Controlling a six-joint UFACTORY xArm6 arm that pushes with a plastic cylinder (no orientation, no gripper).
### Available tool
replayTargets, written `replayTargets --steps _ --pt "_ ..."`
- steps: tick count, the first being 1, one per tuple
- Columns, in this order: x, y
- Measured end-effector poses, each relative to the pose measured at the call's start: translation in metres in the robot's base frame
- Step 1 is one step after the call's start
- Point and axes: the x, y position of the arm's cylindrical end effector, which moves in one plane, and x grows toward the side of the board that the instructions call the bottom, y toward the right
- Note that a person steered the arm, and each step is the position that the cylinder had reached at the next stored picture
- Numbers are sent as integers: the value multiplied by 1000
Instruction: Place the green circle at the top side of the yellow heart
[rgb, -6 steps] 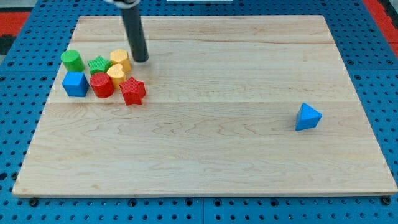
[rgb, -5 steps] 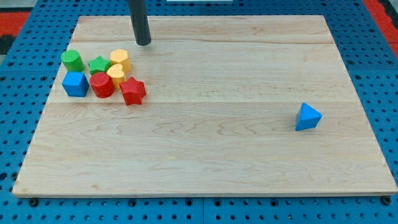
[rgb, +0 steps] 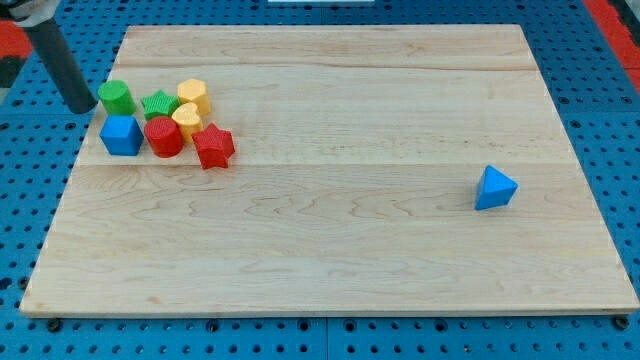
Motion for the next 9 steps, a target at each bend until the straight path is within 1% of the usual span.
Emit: replayTargets --steps 1,2,3,4,5,6,7,8,9 --pt "-25 27" --pt "-46 85" --pt "-51 142" --pt "-84 155" --pt "-77 190" --pt "-62 206" --pt "-57 168" --pt "-66 157" --pt "-65 147"
